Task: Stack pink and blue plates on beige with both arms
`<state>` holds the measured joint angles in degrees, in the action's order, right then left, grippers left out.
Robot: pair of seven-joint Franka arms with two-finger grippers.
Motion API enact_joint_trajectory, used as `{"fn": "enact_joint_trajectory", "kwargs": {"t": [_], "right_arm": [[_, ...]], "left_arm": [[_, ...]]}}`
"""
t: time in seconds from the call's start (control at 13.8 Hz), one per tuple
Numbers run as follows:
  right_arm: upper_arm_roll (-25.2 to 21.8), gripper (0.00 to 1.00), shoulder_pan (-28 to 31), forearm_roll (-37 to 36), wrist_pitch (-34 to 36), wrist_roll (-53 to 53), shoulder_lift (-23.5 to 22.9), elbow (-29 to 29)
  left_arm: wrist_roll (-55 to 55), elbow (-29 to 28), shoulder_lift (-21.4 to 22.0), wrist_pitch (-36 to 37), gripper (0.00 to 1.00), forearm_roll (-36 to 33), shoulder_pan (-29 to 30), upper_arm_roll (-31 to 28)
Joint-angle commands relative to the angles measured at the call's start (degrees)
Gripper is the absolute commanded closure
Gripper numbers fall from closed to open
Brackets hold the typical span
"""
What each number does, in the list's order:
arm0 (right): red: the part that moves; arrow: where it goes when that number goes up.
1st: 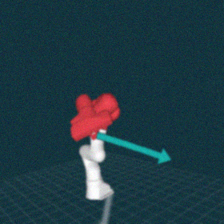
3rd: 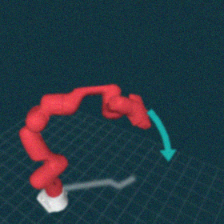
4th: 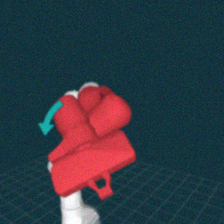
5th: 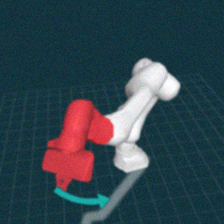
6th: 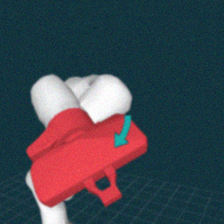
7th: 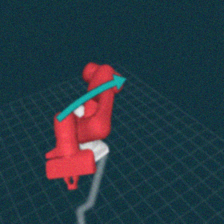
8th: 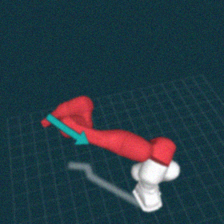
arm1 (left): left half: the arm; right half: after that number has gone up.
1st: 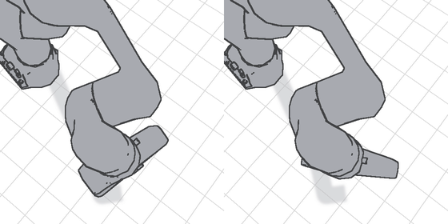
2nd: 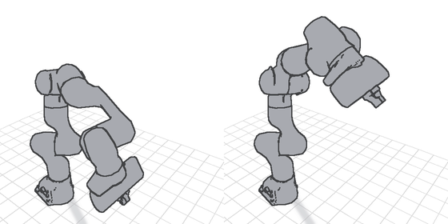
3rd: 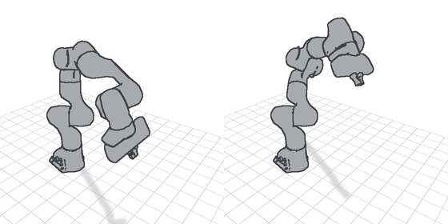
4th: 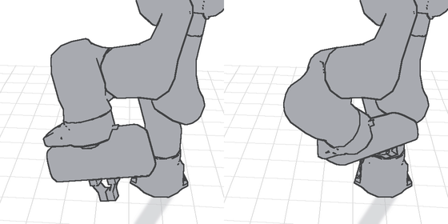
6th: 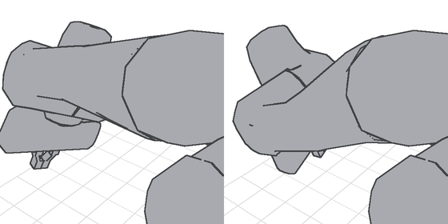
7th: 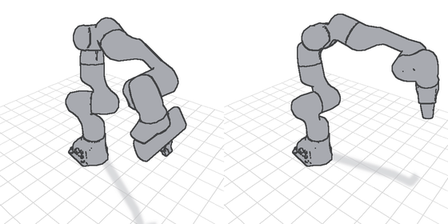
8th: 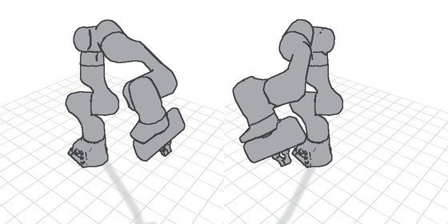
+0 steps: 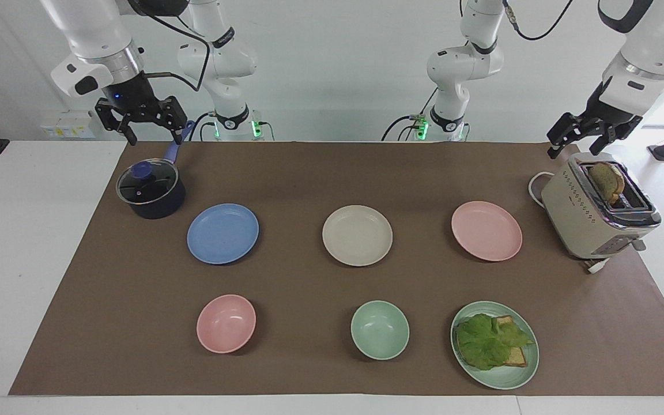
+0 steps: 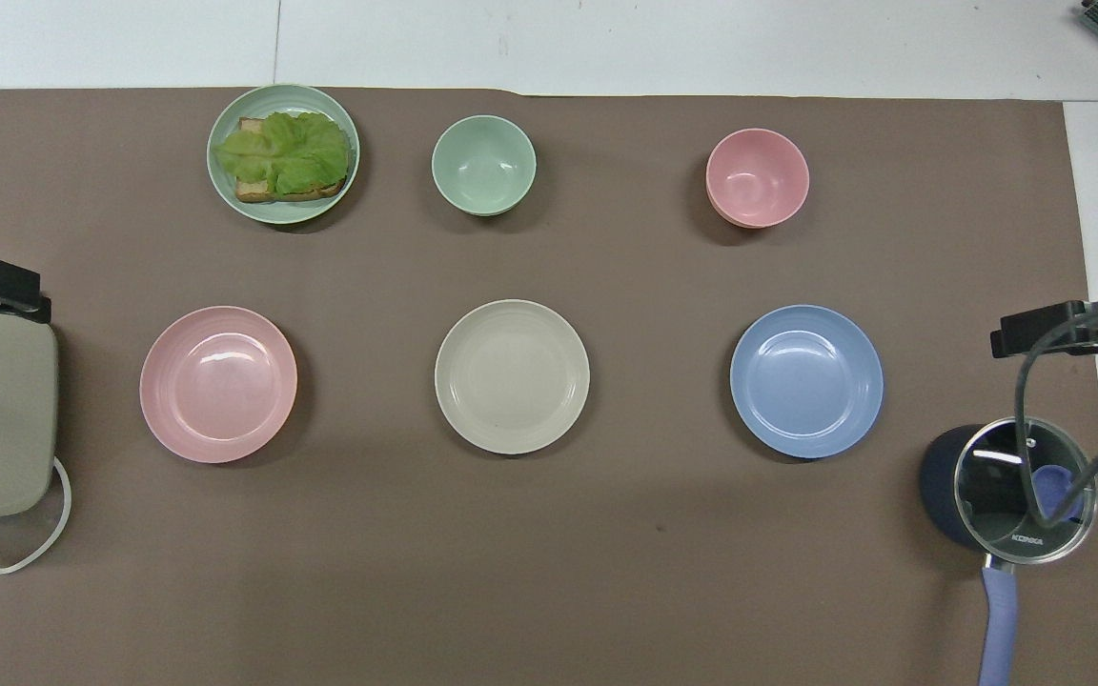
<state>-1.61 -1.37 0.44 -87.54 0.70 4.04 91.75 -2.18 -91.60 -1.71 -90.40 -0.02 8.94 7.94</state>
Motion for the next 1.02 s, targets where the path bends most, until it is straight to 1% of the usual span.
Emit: {"fn": "enact_joint_trajectory", "kwargs": {"t": [0.0, 0.22, 0.44, 0.65, 0.73, 0.95], "right_arm": [[0.47, 0.00, 0.76, -0.17, 0.18, 1.14, 1.23, 1.33], [0.47, 0.00, 0.76, -0.17, 0.18, 1.14, 1.23, 1.33], [0.47, 0.00, 0.76, -0.17, 0.18, 1.14, 1.23, 1.33], [0.47, 0.00, 0.76, -0.17, 0.18, 1.14, 1.23, 1.33], [0.47, 0.00, 0.76, -0.17, 0.18, 1.14, 1.23, 1.33], [0.47, 0.00, 0.76, -0.17, 0.18, 1.14, 1.23, 1.33]], "left_arm": [[0.51, -12.08, 3.90, -9.24, 0.00, -0.95, 1.70, 0.32], [0.77, -17.63, 3.12, -14.52, 0.00, -0.95, 3.63, 0.32], [2.79, -24.57, 2.07, -22.60, 0.00, -0.95, 5.39, 0.32], [2.97, -25.64, -3.20, -25.17, 0.00, -0.95, 5.48, 0.32], [3.93, -26.43, -4.52, -27.18, 0.00, -0.95, 5.48, 0.32], [5.26, -30.38, -5.94, -32.89, 0.00, -0.95, 5.57, 0.32]]}}
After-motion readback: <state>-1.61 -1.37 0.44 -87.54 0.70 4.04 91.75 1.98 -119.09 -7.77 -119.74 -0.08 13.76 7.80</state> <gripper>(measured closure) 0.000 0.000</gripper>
